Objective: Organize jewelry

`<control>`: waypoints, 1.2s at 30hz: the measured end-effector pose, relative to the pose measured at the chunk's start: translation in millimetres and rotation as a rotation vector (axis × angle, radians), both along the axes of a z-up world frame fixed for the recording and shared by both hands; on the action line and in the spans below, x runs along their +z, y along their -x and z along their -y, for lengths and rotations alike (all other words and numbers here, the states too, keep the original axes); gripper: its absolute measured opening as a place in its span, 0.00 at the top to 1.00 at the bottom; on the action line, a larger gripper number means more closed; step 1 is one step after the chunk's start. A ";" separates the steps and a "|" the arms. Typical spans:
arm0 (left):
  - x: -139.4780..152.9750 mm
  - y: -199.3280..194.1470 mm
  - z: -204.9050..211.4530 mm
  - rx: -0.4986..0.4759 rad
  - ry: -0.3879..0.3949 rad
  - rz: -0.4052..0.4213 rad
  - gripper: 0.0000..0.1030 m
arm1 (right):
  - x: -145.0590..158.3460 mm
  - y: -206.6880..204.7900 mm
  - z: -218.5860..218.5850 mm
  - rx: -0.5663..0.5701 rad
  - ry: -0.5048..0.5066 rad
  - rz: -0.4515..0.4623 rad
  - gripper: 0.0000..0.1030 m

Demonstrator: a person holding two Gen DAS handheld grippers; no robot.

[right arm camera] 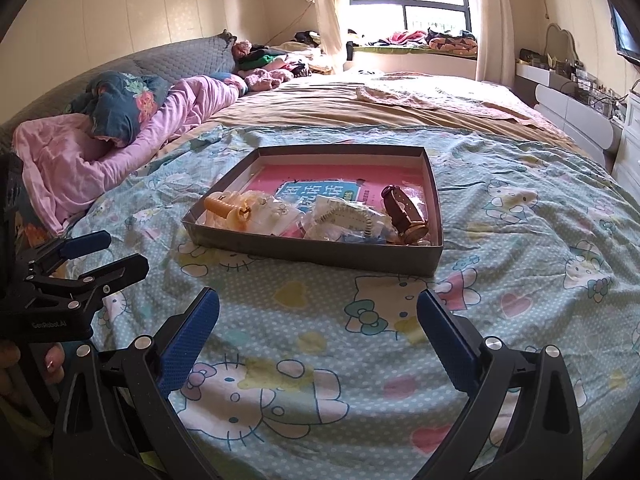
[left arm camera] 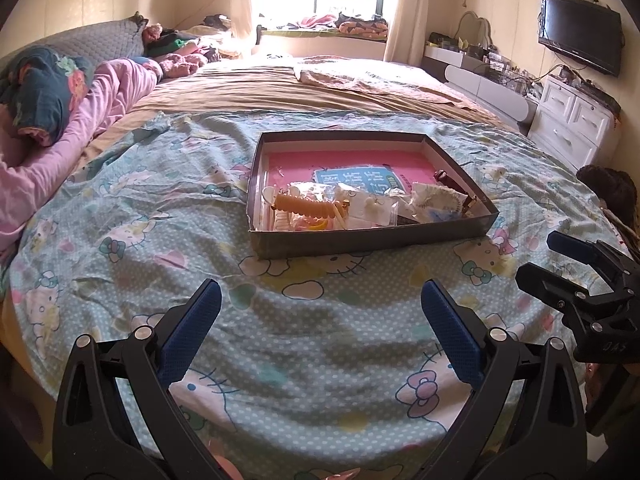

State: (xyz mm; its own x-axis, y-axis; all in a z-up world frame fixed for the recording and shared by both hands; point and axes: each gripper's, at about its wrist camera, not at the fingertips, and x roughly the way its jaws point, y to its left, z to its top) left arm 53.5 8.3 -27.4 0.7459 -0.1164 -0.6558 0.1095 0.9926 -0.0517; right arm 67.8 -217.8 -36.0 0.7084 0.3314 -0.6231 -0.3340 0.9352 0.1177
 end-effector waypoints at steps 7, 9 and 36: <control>1.3 0.6 -1.9 0.007 0.004 0.008 0.09 | 0.6 0.4 0.0 0.002 0.000 -0.001 0.04; 1.8 1.1 -2.3 0.007 0.003 0.011 0.09 | 0.5 0.5 -0.1 0.003 -0.001 -0.003 0.04; -1.7 -5.1 -5.1 0.016 0.008 -0.026 0.09 | 0.8 1.0 -3.5 0.006 0.013 -0.007 0.04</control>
